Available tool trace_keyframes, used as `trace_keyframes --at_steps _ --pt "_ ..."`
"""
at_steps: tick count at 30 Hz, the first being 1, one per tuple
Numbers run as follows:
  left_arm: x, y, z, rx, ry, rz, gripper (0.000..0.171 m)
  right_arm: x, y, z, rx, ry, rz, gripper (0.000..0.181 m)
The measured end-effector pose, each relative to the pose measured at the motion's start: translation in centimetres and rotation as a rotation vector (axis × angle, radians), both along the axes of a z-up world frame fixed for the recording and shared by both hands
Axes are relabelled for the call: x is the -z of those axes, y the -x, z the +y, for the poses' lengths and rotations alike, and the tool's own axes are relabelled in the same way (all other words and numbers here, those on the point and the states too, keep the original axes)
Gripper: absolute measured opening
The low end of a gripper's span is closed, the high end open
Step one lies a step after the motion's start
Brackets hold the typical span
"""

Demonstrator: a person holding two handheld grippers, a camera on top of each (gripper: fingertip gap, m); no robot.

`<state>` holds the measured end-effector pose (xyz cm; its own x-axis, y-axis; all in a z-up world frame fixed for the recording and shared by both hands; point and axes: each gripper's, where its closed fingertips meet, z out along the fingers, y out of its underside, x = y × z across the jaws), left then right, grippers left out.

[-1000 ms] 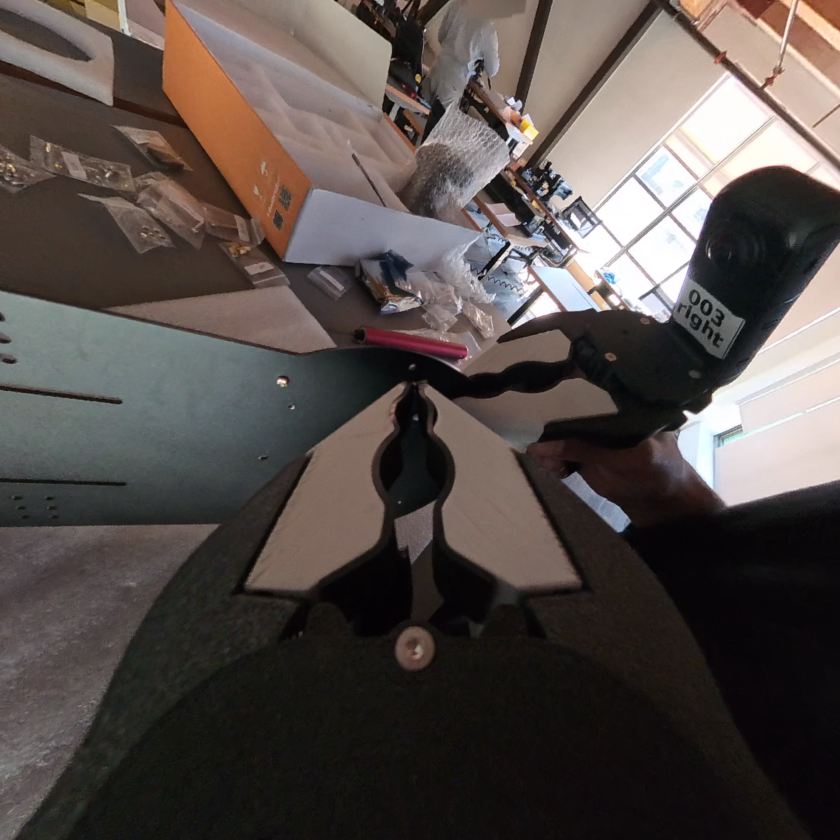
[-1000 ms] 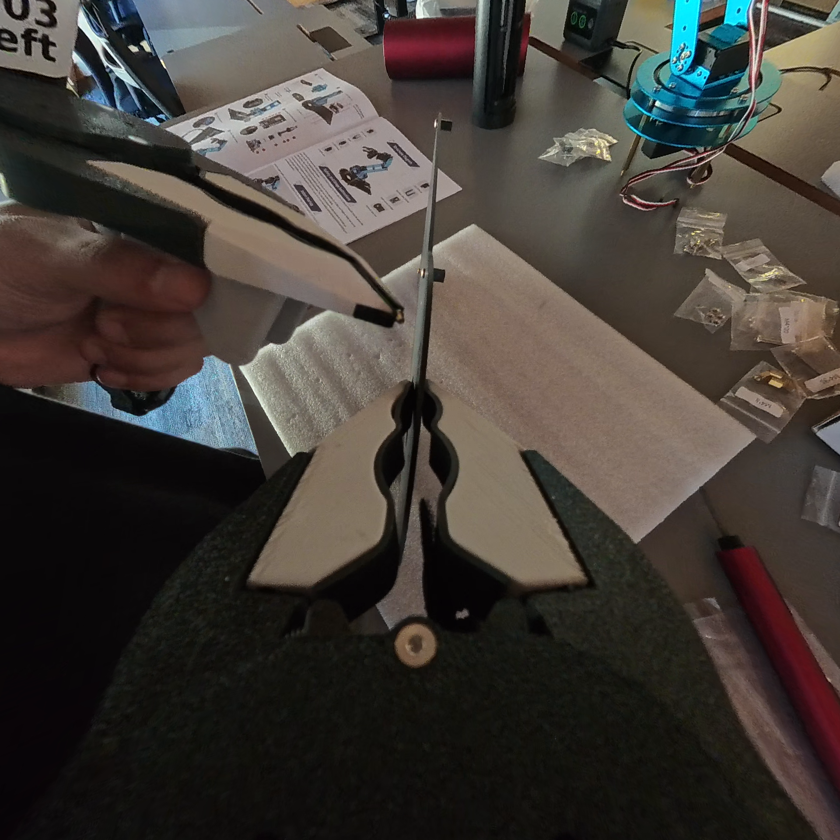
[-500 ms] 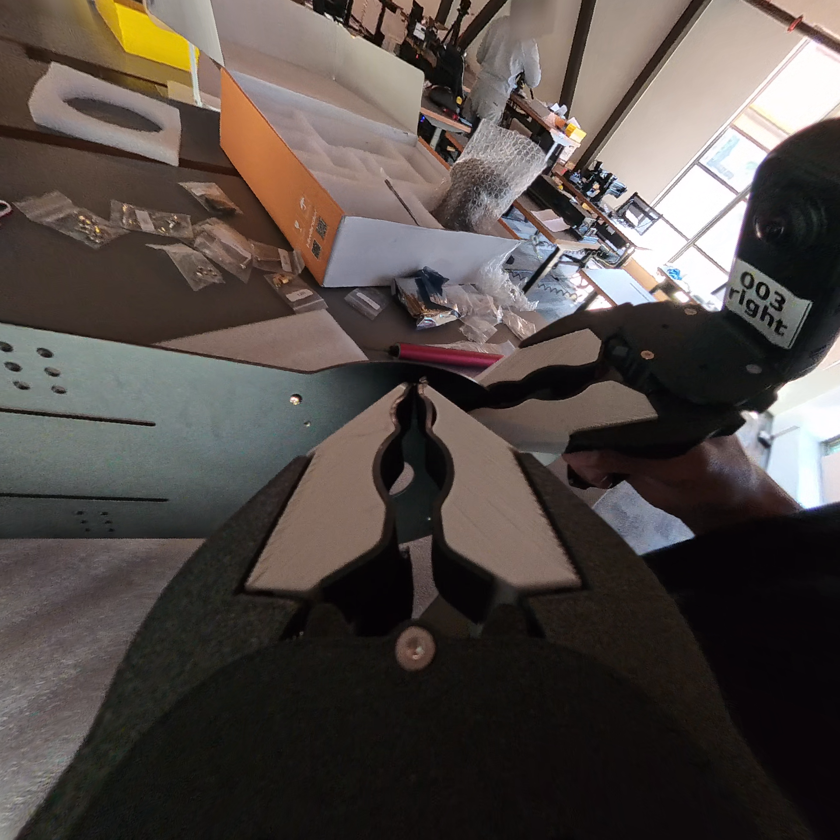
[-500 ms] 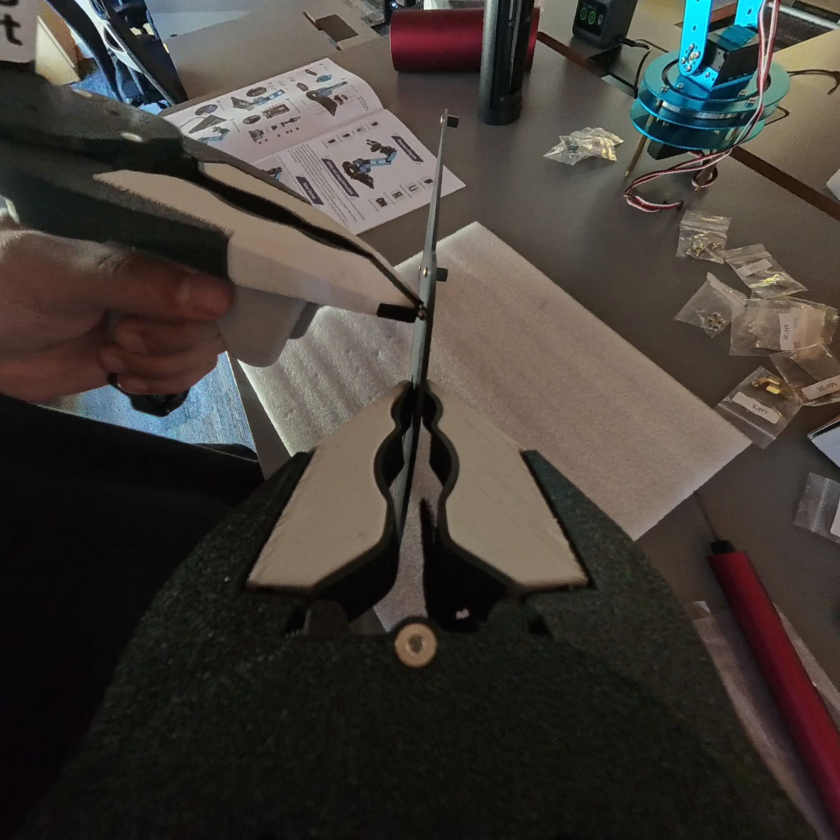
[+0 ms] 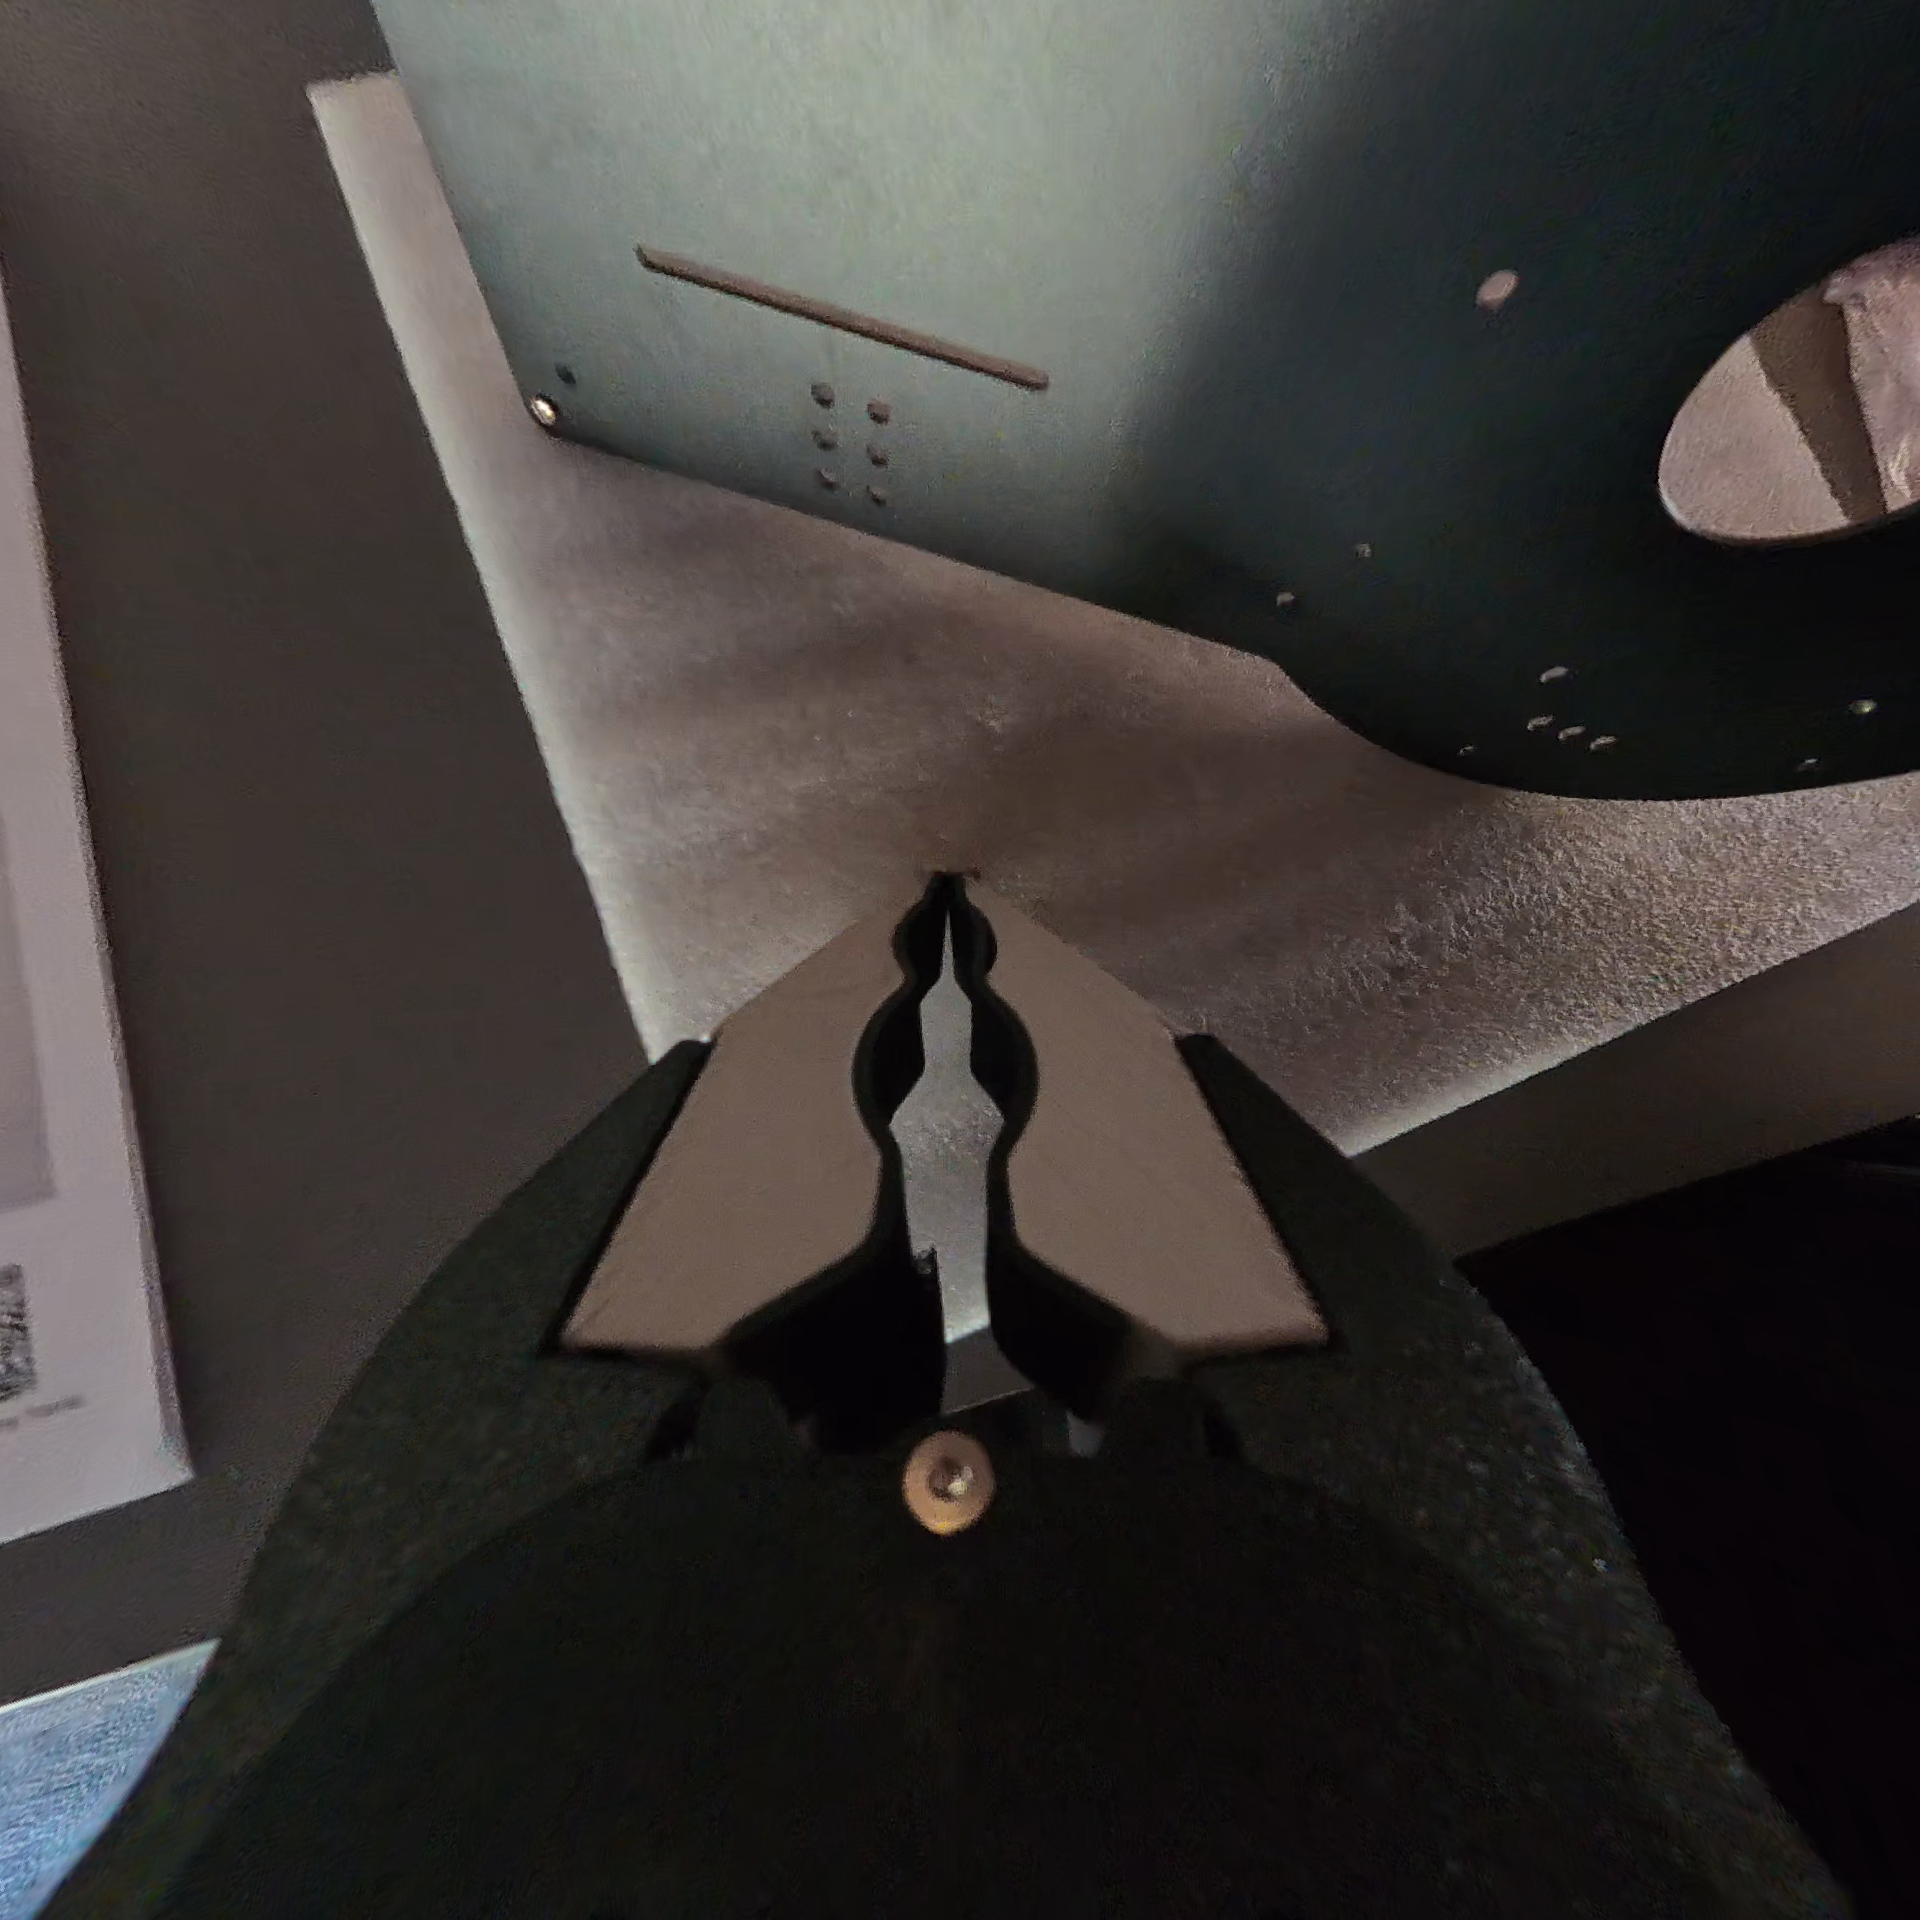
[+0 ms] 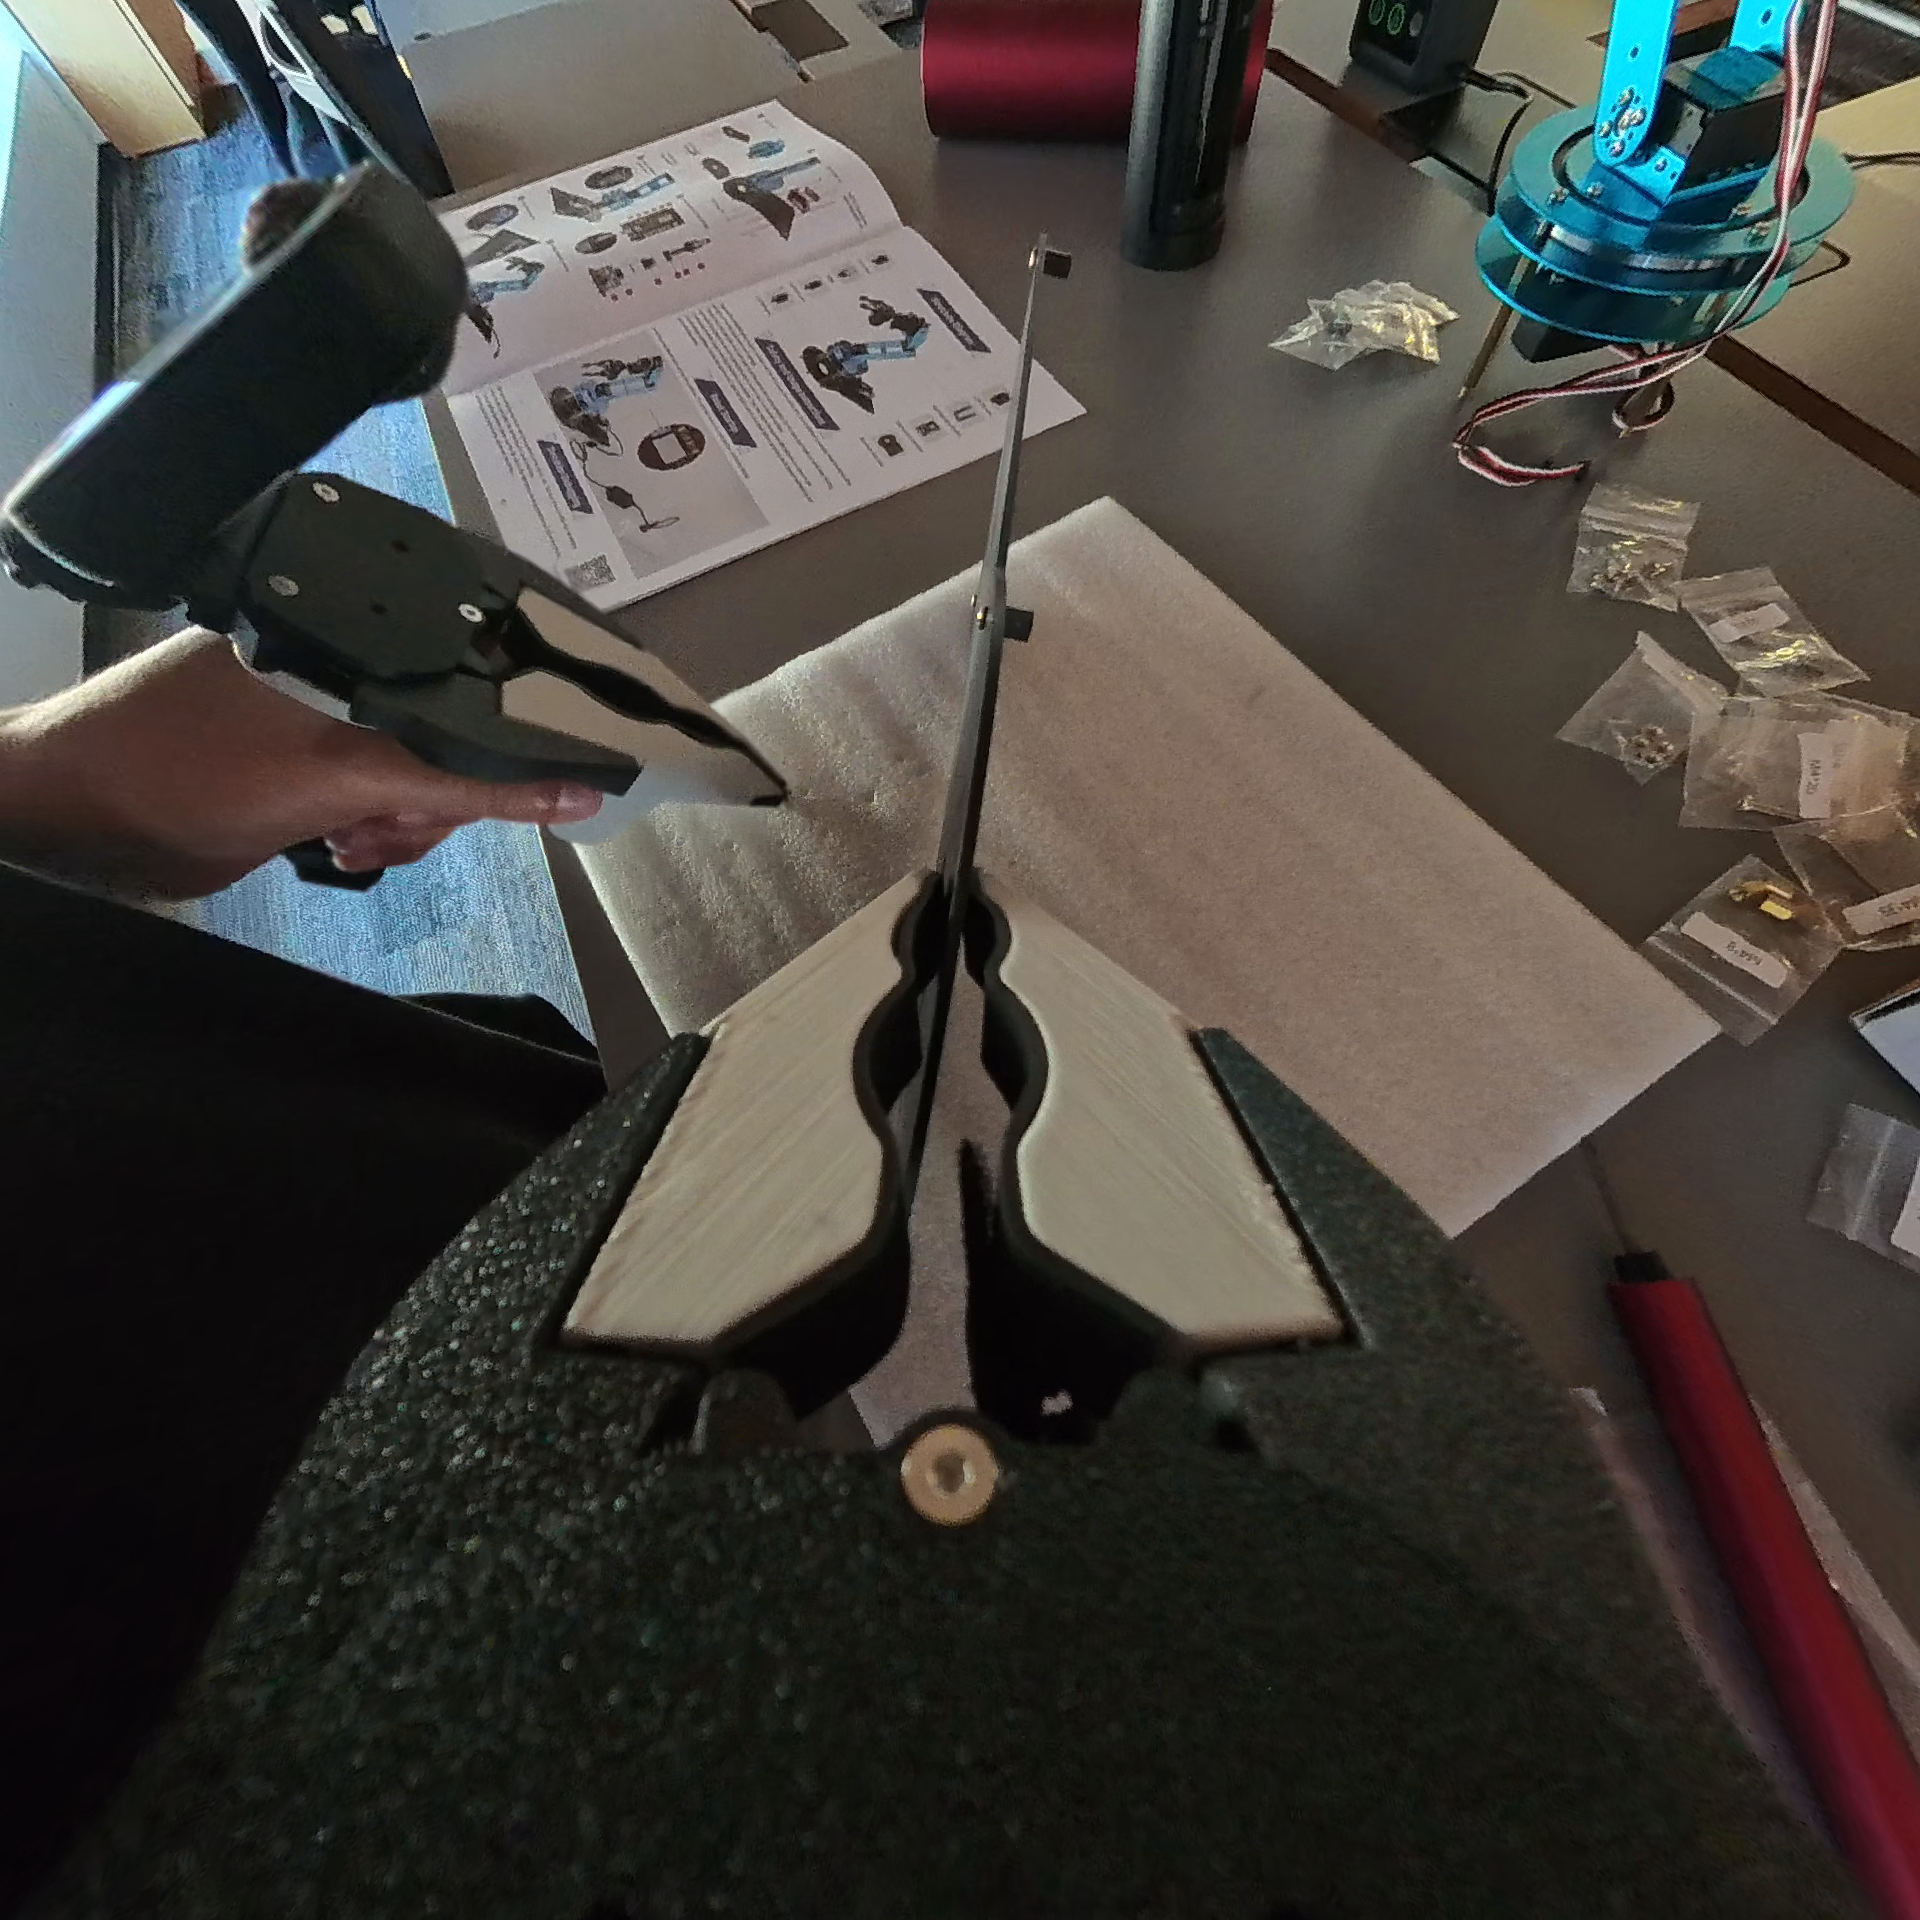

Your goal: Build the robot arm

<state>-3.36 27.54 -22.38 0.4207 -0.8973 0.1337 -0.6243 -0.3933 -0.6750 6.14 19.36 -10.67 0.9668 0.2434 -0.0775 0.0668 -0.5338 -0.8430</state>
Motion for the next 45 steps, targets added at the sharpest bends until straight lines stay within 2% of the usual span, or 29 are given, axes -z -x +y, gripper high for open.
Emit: trace_keyframes --at_steps 4,10,19,26,30,36,41,45 --pt "0.1 0.1 -1.1 -0.021 0.031 0.003 0.0 0.0 -0.1 0.0 -0.005 0.015 0.003 0.003" --pt "-0.4 0.5 -3.2 0.042 0.079 -0.077 0.009 0.0 0.1 -0.1 0.003 0.014 -0.008 0.003" --pt "-1.5 0.6 -1.5 0.047 -0.019 -0.247 0.02 0.1 -0.2 0.0 0.051 -0.022 0.038 0.002" --pt "-1.3 0.5 -0.8 -0.123 -0.1 -0.266 0.019 -0.1 0.5 0.0 0.038 -0.063 -0.027 0.002" --pt "-2.5 0.2 -0.8 -0.212 -0.123 -0.321 0.019 -0.2 0.6 0.0 0.047 -0.096 -0.022 0.001" --pt "-2.0 -0.5 -1.2 -0.299 -0.167 -0.258 0.019 -0.1 0.1 0.1 0.056 -0.131 0.029 0.002" --pt "-1.1 0.0 -1.2 -0.416 -0.197 -0.192 0.019 -0.3 1.2 0.0 0.026 -0.158 -0.022 0.002" --pt "-1.0 -0.5 -1.5 -0.455 -0.202 -0.176 0.019 -0.3 1.3 0.0 0.032 -0.162 -0.026 0.002"
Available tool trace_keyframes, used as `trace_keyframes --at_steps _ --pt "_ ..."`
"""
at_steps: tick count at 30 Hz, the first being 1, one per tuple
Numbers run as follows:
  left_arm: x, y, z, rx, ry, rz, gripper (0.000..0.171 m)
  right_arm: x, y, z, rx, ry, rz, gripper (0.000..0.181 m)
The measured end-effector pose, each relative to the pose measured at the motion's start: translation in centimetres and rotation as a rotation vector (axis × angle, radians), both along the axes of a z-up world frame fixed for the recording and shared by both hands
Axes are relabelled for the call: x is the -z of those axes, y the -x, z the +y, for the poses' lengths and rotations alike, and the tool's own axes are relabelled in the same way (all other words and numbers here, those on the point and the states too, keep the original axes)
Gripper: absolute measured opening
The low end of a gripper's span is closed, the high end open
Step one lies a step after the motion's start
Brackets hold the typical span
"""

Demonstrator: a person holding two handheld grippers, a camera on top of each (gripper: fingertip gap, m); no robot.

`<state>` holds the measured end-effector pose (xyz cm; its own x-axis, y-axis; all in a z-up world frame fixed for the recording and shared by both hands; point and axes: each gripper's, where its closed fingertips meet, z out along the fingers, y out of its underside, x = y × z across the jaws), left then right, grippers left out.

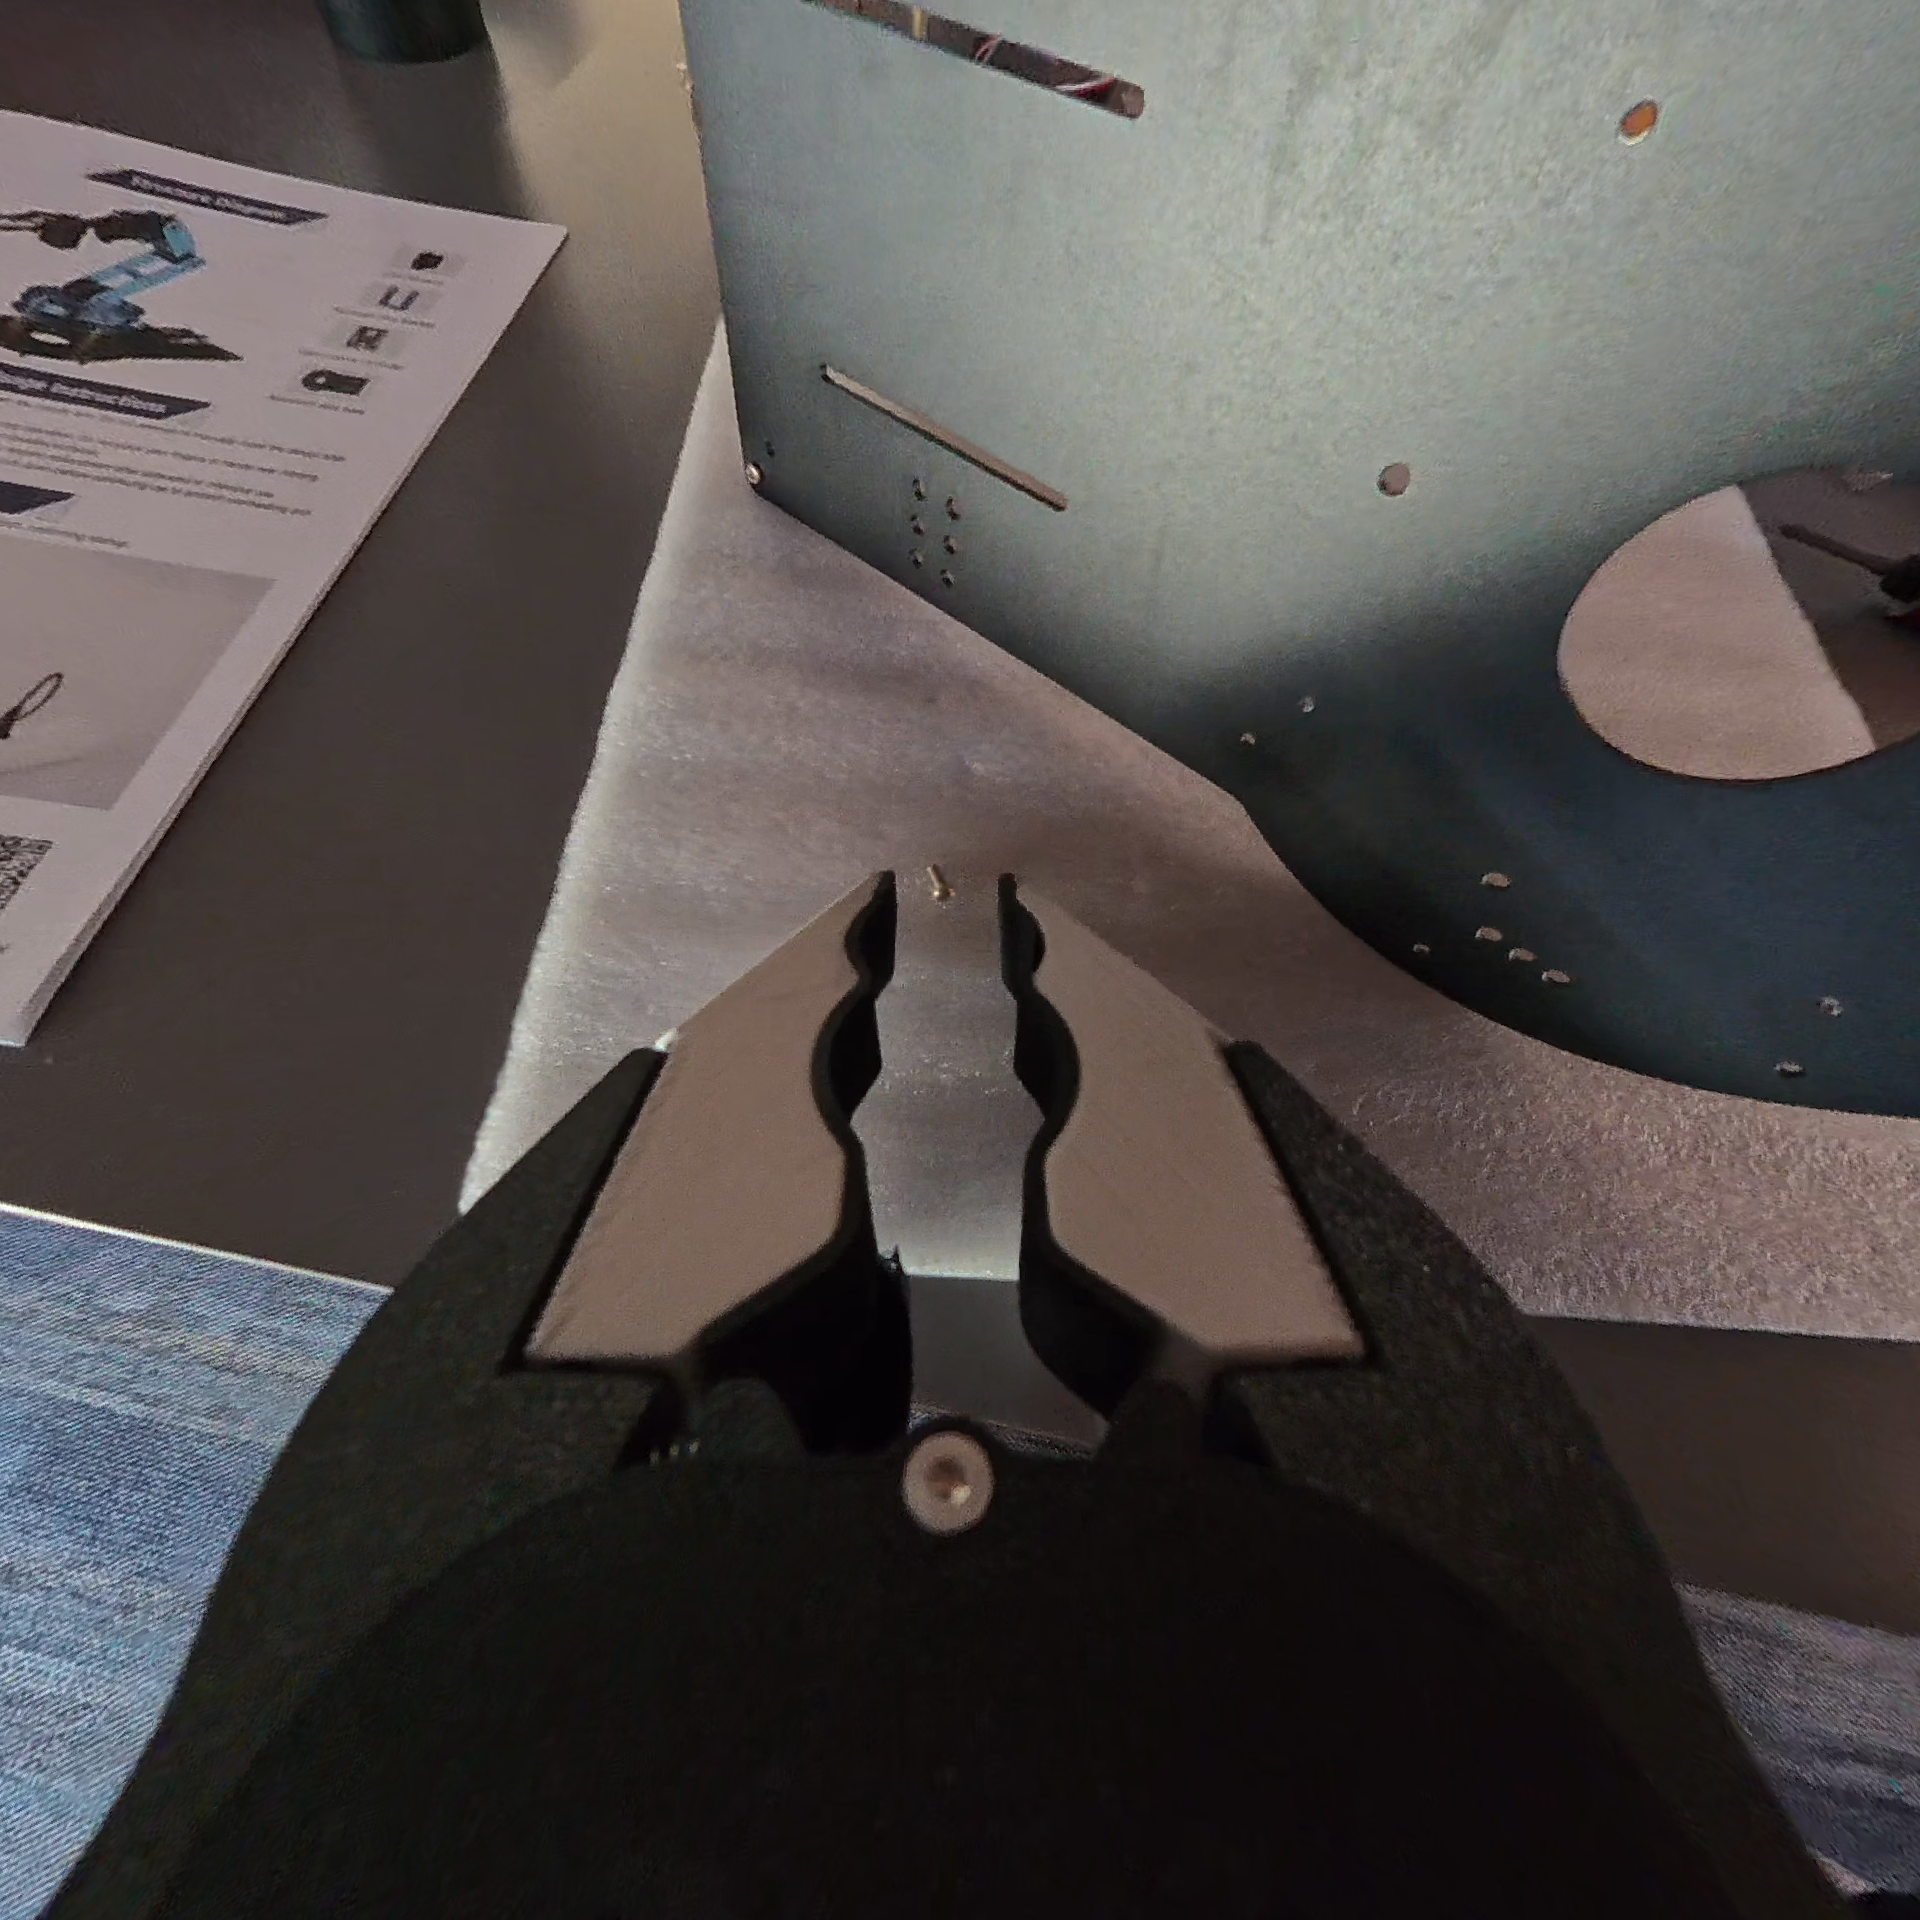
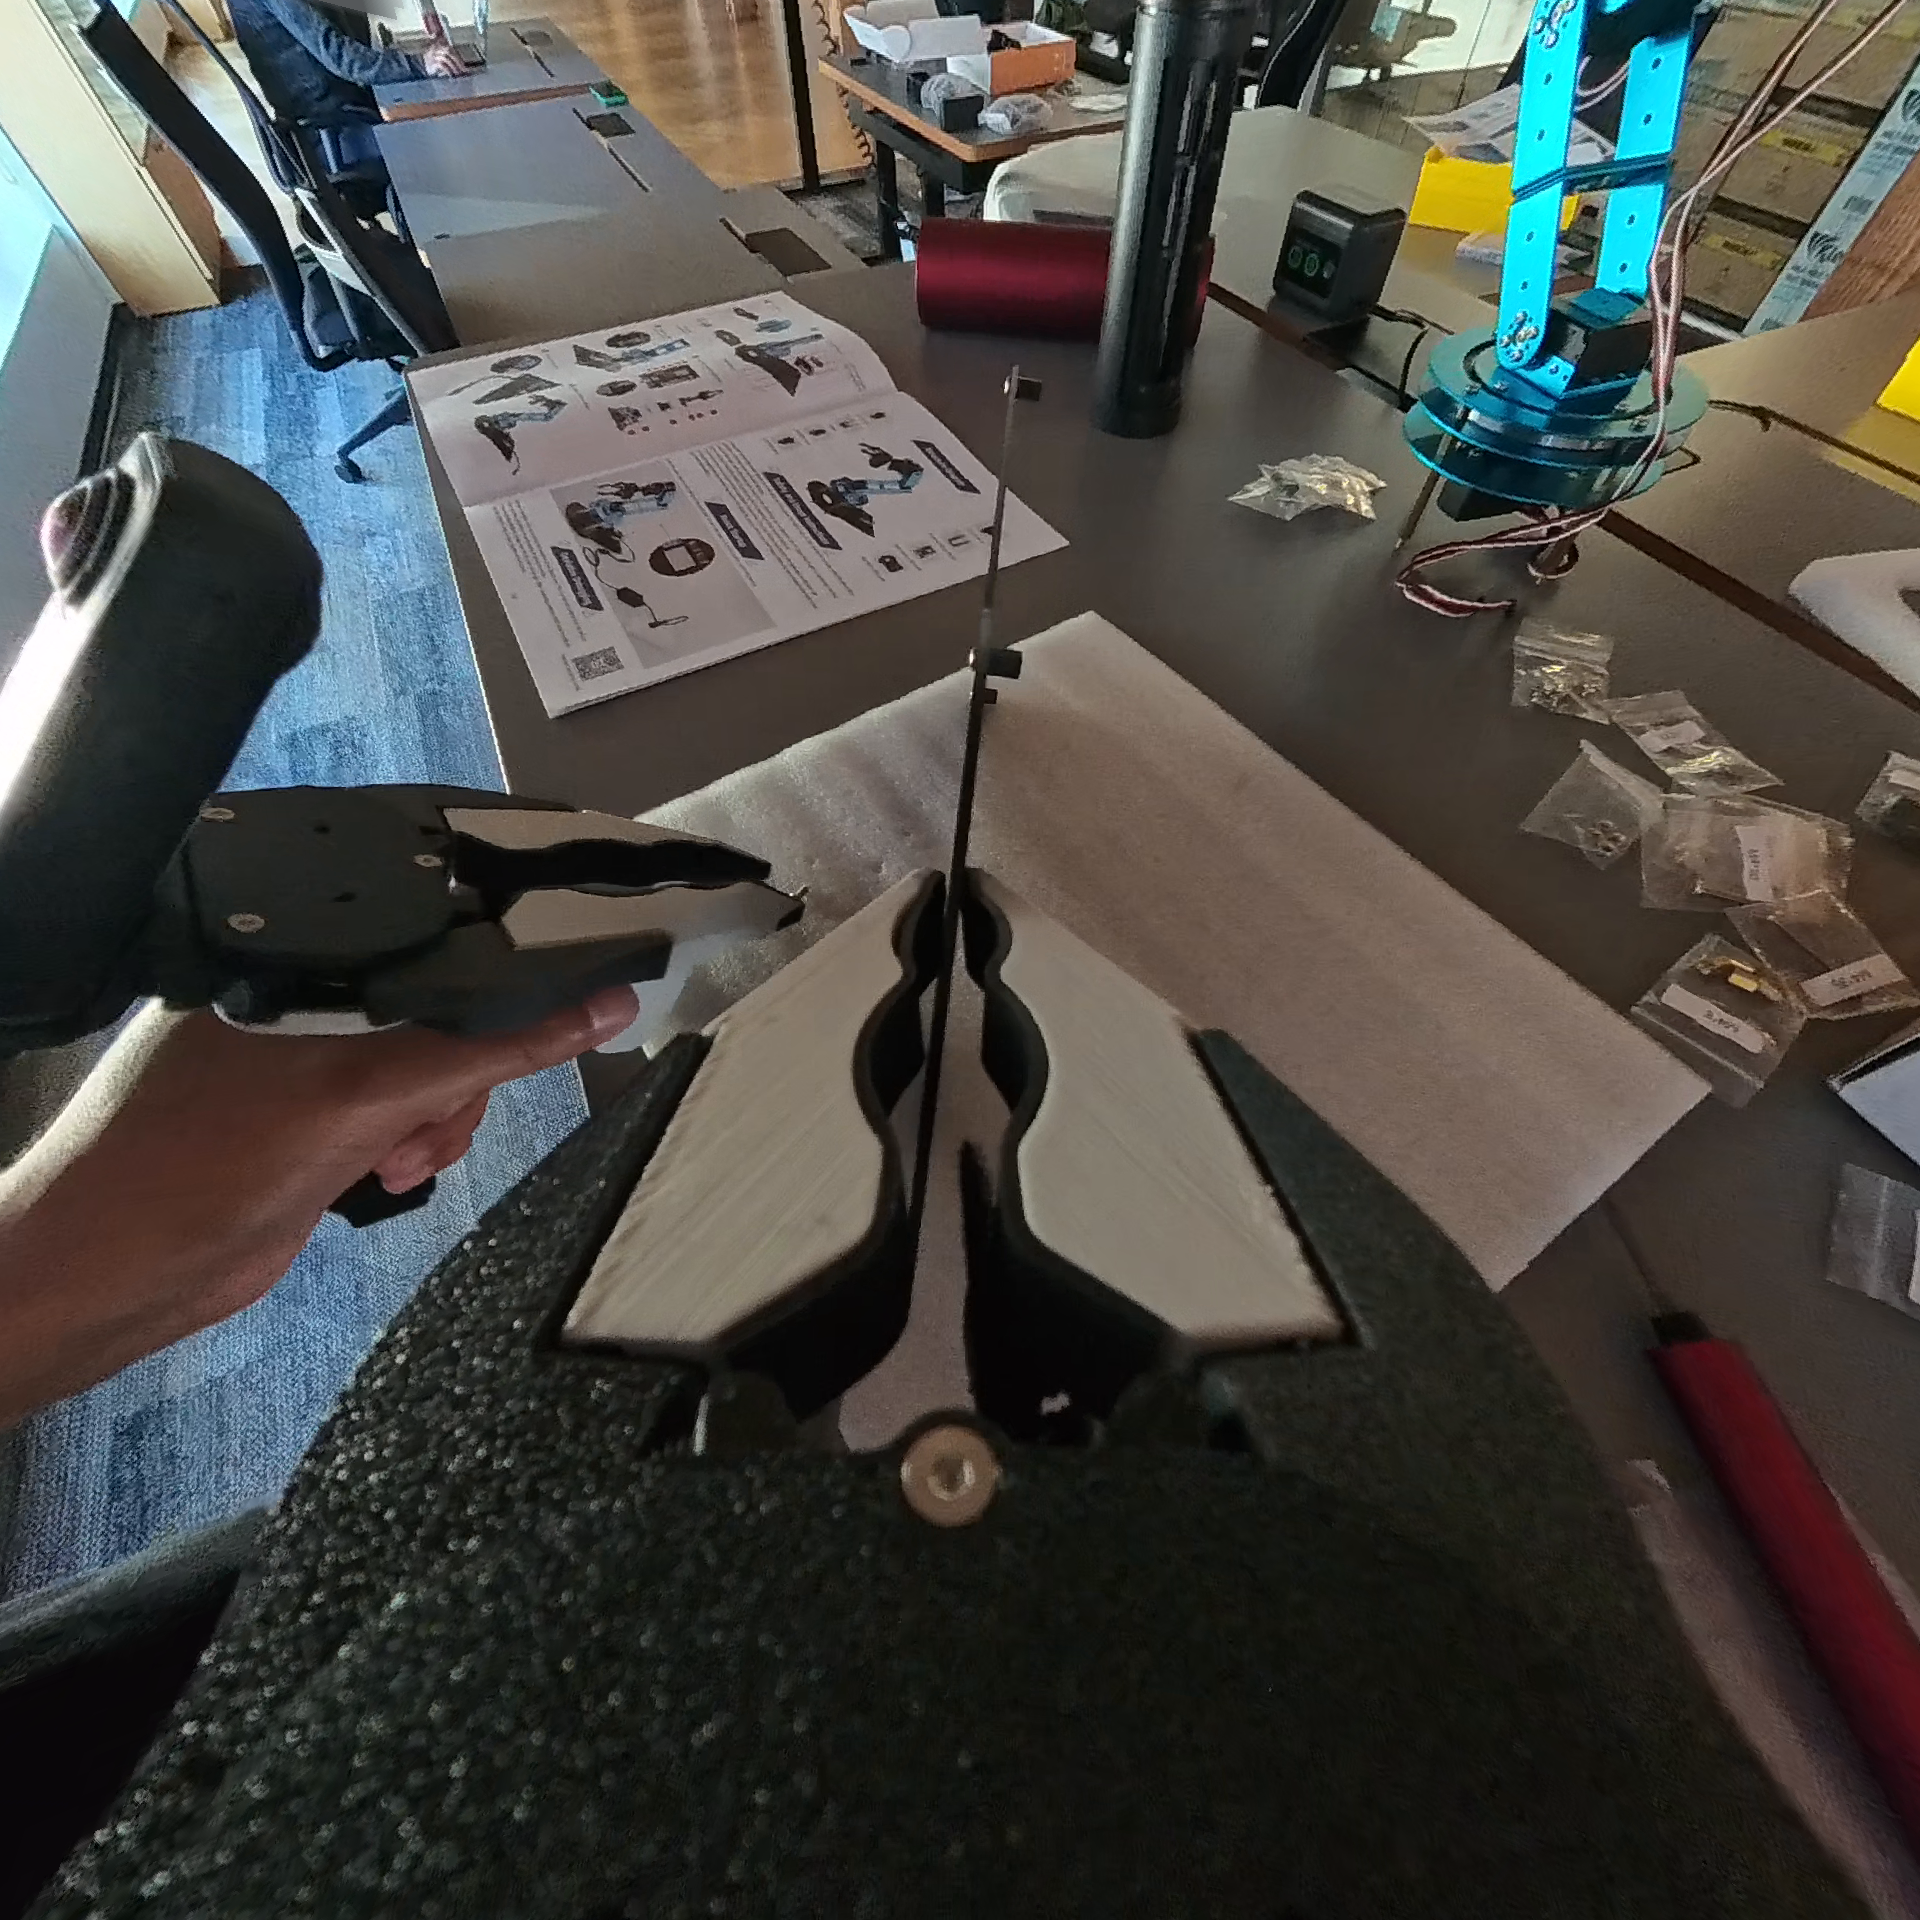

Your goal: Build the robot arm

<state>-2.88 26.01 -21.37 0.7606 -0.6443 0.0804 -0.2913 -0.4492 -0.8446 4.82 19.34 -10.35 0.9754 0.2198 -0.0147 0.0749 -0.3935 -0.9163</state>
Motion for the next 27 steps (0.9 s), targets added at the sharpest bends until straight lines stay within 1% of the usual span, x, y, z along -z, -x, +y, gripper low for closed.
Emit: trace_keyframes --at_steps 4,9,14,20,23,25,27 --pt "0.6 0.1 0.5 -0.045 -0.013 0.054 0.018 0.0 0.0 0.0 -0.019 -0.009 -0.005 0.003" --pt "0.6 -0.1 0.5 -0.042 -0.022 0.084 0.016 0.0 0.2 0.0 -0.039 -0.011 0.001 0.003" --pt "0.9 -0.7 0.2 0.019 0.002 0.116 0.004 0.0 1.2 -0.2 -0.068 -0.013 -0.018 0.004" --pt "1.1 -0.8 0.2 0.07 0.039 0.131 0.003 0.0 1.3 -0.2 -0.067 -0.012 -0.019 0.004" --pt "0.5 -0.8 0.1 0.135 -0.016 0.145 0.003 0.0 0.7 -0.1 -0.056 -0.011 -0.011 0.004" --pt "-0.7 -0.9 0.0 0.207 -0.088 0.134 0.002 0.0 0.3 -0.1 -0.045 -0.01 -0.001 0.003" --pt "-2.5 -1.4 -0.7 0.313 -0.158 0.088 0.002 0.0 0.1 0.0 -0.038 -0.009 0.004 0.003"
